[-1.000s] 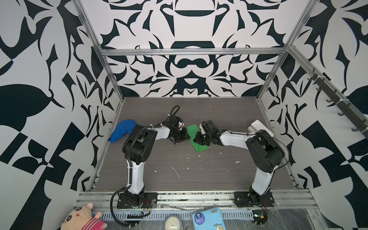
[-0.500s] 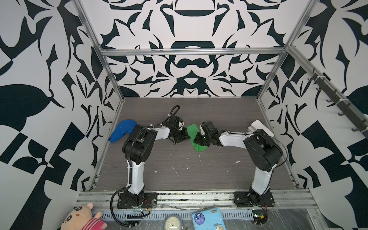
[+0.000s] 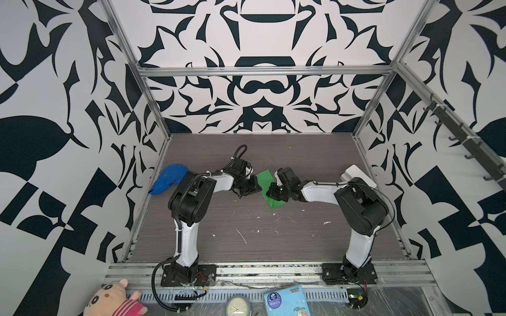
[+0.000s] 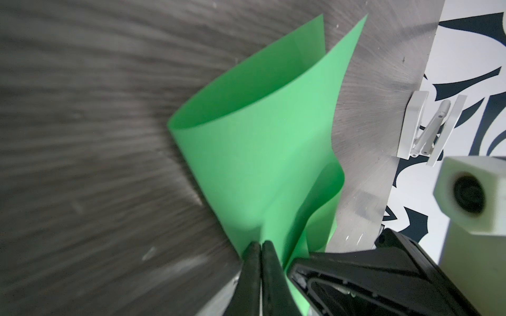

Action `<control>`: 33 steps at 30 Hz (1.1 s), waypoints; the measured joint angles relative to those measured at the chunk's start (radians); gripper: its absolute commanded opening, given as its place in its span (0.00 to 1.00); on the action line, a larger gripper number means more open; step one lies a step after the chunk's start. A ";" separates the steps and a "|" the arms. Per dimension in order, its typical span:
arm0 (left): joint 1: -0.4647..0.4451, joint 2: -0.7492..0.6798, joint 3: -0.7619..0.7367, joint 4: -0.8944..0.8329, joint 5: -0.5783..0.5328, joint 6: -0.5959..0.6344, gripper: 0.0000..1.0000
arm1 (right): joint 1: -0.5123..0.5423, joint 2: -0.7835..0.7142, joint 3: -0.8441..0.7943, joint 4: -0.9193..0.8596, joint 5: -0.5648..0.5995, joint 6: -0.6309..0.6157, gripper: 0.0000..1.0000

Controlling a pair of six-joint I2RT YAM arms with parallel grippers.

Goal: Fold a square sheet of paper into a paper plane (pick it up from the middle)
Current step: 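Hold the curled strip with both grippers pressed together at its centre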

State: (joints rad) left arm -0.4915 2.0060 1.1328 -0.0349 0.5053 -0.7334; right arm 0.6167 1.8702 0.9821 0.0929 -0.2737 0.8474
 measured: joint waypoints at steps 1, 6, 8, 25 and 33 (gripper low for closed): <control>0.000 0.000 0.000 0.000 0.000 0.000 0.08 | 0.000 0.003 0.000 0.003 0.000 0.000 0.00; 0.000 0.000 0.000 0.000 0.000 0.000 0.08 | 0.000 0.012 0.000 0.011 0.000 0.003 0.00; 0.000 0.000 0.000 0.000 0.000 0.000 0.08 | 0.000 0.013 -0.002 0.014 0.000 0.004 0.00; 0.000 -0.001 0.005 -0.008 -0.002 0.000 0.10 | 0.000 0.012 -0.004 0.041 -0.006 0.011 0.27; 0.021 -0.037 0.010 -0.052 -0.032 -0.021 0.14 | 0.000 0.012 -0.004 0.055 -0.015 0.014 0.33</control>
State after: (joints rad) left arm -0.4706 1.9690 1.1423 -0.0872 0.4732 -0.7544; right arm 0.6170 1.8820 0.9783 0.1478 -0.2890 0.8616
